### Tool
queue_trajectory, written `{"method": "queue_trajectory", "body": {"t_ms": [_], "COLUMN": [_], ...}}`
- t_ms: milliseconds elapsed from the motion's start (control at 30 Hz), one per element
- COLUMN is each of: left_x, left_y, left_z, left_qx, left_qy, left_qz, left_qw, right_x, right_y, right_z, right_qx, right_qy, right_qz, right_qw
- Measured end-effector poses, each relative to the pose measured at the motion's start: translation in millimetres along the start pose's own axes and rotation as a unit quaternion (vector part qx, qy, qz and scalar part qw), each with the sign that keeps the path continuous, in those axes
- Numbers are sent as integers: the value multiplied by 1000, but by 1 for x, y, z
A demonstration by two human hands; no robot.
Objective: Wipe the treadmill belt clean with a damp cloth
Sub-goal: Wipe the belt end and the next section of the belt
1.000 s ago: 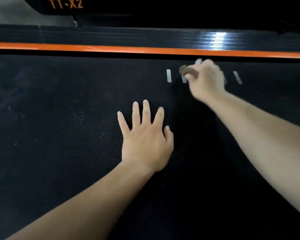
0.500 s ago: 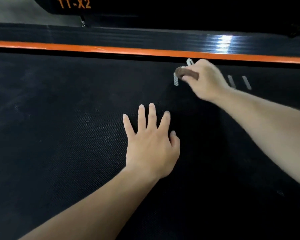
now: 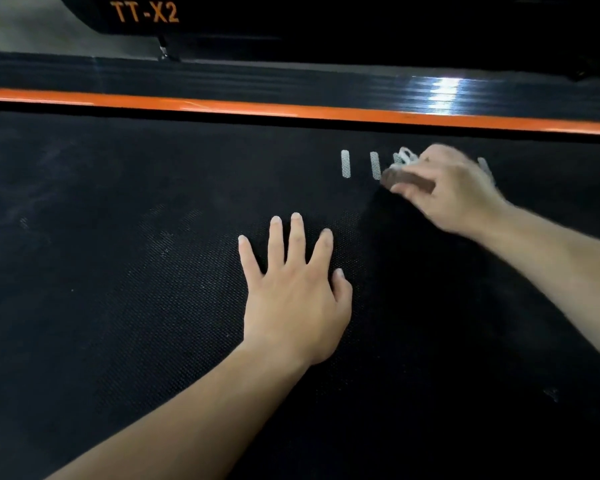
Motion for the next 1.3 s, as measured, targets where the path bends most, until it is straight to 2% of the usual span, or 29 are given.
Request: {"method": "queue_trajectory", "body": {"t_ms": [67, 167, 233, 300, 367, 400, 500, 567, 633, 700, 767, 800, 867, 933, 967, 1067, 1167, 1300], "left_x": [1, 1, 0, 0, 0, 0, 2, 1, 1, 1, 3, 3, 3, 3, 2, 3, 4, 8], "left_y": [0, 0, 0, 0, 0, 0, -1, 0, -1, -1, -2, -2, -2, -1, -1, -3, -4, -7], "left_z": [-1, -1, -1, -1, -1, -1, -2, -1, -2, -1, -1, -1, -2, -1, -1, -1, 0, 4], "left_qx": [4, 2, -1, -4, -4, -4, -5, -3, -3, -10, -10, -7, -4, -4, -6, -3, 0, 2], "left_qy": [-3, -2, -2, -6, -7, -9, -14, -14, -16, -12, -11, -13, -20, -24, -25, -21, -27, -33], "left_qz": [0, 1, 6, 8, 9, 8, 11, 10, 9, 10, 9, 8, 4, 2, 0, -5, -15, -33], "left_qw": [1000, 1000, 1000, 1000, 1000, 1000, 1000, 1000, 1000, 1000, 1000, 1000, 1000, 1000, 1000, 1000, 1000, 999], "right_x": [-12, -12, 10, 47, 66, 62, 35, 37, 68, 111, 131, 129, 118, 122, 131, 178, 196, 178], "right_y": [30, 33, 8, -20, -21, -13, 23, 19, -11, -38, -31, -19, 6, 6, -8, -57, -55, -23], "right_z": [11, 16, 8, 6, 7, 10, 16, 15, 12, 17, 26, 32, 41, 39, 38, 39, 48, 56], "right_qx": [38, 15, -14, -75, -63, -53, -51, -53, -60, -94, -69, -48, -18, -26, -35, -82, -53, -20], "right_qy": [17, 41, 23, -14, -38, -25, 47, 44, 37, -4, -24, -11, 23, 27, 17, -29, -70, -6], "right_qz": [-58, -135, -112, -39, 19, 22, -89, -133, -74, -6, 17, 0, -88, -150, -154, -88, -63, -209], "right_qw": [997, 990, 993, 996, 997, 998, 994, 989, 995, 996, 997, 999, 996, 988, 987, 992, 994, 978]}}
Point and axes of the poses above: each hand's wrist, its own x-axis away from the middle knuckle, its own z-axis out of the back of the hand, y = z × x, the point moved 3 cm from there along -x, towards the middle knuckle, and after that the axes turned 11 degrees about -z, right-handed, at the moved point
